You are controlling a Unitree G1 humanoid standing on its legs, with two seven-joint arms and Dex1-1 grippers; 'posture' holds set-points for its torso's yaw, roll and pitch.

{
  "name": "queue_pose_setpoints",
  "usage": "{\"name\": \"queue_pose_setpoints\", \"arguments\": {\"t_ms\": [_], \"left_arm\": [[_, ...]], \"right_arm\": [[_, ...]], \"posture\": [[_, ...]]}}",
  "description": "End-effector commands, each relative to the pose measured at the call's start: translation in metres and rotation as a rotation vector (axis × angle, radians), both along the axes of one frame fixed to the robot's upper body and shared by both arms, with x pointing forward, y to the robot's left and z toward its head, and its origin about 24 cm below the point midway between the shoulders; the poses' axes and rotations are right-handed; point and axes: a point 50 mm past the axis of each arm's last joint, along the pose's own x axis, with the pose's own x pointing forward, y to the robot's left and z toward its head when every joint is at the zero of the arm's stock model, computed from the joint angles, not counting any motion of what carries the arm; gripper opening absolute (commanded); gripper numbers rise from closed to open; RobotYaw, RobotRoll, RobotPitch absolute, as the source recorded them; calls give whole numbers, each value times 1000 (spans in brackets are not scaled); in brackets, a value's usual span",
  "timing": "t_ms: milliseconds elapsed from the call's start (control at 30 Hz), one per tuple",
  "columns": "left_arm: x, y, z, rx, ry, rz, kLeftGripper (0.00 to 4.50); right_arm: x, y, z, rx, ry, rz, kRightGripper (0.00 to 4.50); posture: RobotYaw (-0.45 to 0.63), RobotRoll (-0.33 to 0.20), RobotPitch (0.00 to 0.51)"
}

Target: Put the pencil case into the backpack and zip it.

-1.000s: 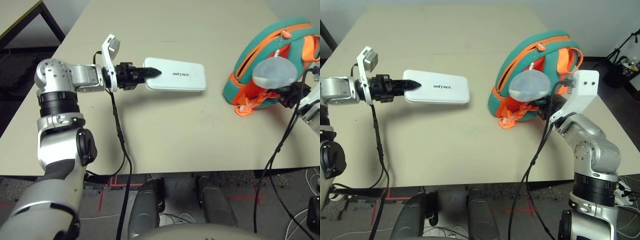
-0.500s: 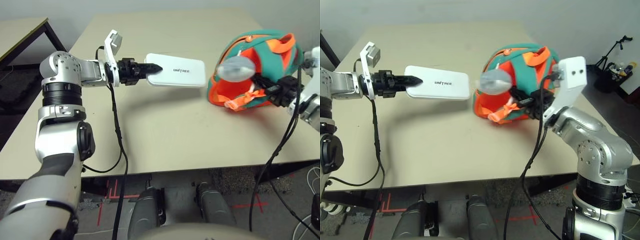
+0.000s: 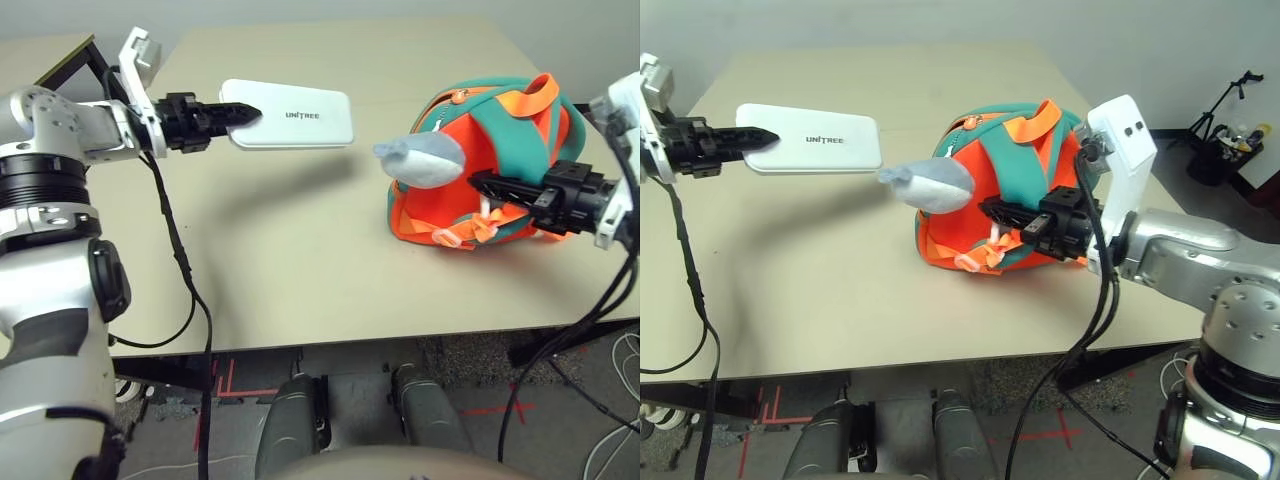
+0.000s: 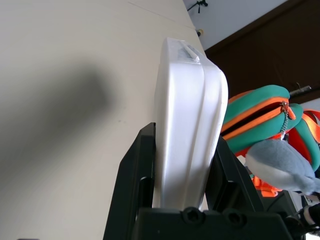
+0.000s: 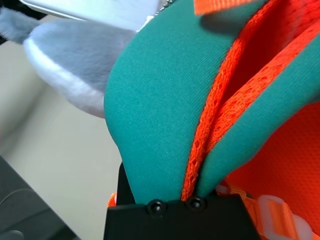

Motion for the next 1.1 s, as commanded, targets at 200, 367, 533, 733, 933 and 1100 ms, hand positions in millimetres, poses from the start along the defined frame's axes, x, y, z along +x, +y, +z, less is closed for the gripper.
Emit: {"name": "queue_pose_setpoints", "arguments": {"t_ms": [200, 367, 533, 733, 933, 1100], "left_arm": [[-14, -14, 8, 5, -27, -87, 1354], [-11, -24, 21, 17, -80, -117, 1354], [-14, -32, 53, 41, -209, -187, 1354], [-24, -36, 76, 130, -350, -333, 1354], [-28, -34, 76, 224, -448, -440, 1354], [-24, -42, 76, 264, -498, -527, 1354]], "right_arm": [[-48, 11, 0, 52, 75, 75, 197], [-61, 16, -6, 77, 138, 49, 197], [-61, 13, -15, 78, 166, -1, 197], [-52, -1, -30, 28, 149, -62, 197], [-47, -11, -46, 11, 123, -81, 197], [-44, -15, -50, 8, 108, -86, 197]], "posture": [[-171, 0, 134], [-189, 0, 132], [-186, 0, 133], [-167, 0, 142], [-146, 0, 147], [-153, 0, 142]]}}
